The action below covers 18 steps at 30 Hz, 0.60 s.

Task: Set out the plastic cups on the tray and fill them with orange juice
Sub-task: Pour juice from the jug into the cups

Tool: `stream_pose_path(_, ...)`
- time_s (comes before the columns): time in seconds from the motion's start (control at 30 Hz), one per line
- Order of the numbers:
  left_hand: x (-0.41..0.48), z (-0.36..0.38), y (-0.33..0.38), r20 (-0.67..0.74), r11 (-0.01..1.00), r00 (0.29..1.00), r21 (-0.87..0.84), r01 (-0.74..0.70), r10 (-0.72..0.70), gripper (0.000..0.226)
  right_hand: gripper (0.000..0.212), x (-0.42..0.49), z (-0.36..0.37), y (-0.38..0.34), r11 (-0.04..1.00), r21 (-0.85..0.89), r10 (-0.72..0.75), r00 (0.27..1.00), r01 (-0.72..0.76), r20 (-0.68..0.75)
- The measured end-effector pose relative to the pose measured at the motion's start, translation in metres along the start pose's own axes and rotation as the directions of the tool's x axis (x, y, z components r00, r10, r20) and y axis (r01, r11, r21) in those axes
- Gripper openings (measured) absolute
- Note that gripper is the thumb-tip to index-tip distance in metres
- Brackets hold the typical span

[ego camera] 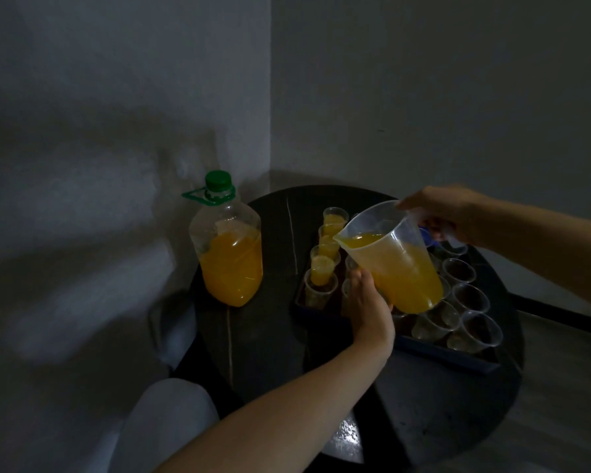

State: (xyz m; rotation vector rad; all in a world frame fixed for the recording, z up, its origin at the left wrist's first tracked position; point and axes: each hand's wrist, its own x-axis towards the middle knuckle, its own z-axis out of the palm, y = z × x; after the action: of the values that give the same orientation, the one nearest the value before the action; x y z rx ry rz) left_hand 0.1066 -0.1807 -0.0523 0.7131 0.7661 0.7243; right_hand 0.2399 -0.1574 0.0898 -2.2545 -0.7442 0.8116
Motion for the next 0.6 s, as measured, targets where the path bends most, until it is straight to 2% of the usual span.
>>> stream_pose_path(0.33, -0.008, 0.001, -0.004, -0.006, 0.999, 1.000, -0.028, 0.026, -0.026, 0.053, 0.036, -0.001, 0.003, -0.003, 0.999, -0.044, 0.022, 1.000, -0.022, 0.012)
stream_pose_path(0.5, -0.010, 0.002, -0.004, -0.009, 1.000, 1.000, -0.027, 0.014, -0.014, 0.053, 0.026, -0.004, 0.002, -0.006, 0.998, -0.018, 0.053, 0.998, -0.052, 0.030)
stream_pose_path(0.57, -0.013, 0.002, -0.007, -0.014, 1.000, 1.000, -0.019, 0.002, -0.002, 0.063, 0.021, -0.006, 0.004, -0.006, 0.998, -0.015, 0.056, 0.998, -0.055, 0.038)
stream_pose_path(0.6, -0.016, 0.003, -0.007, -0.004, 0.999, 1.000, -0.029, -0.021, 0.021, 0.086, 0.020, -0.007, 0.005, -0.007, 0.999, -0.018, 0.051, 0.998, -0.050, 0.038)
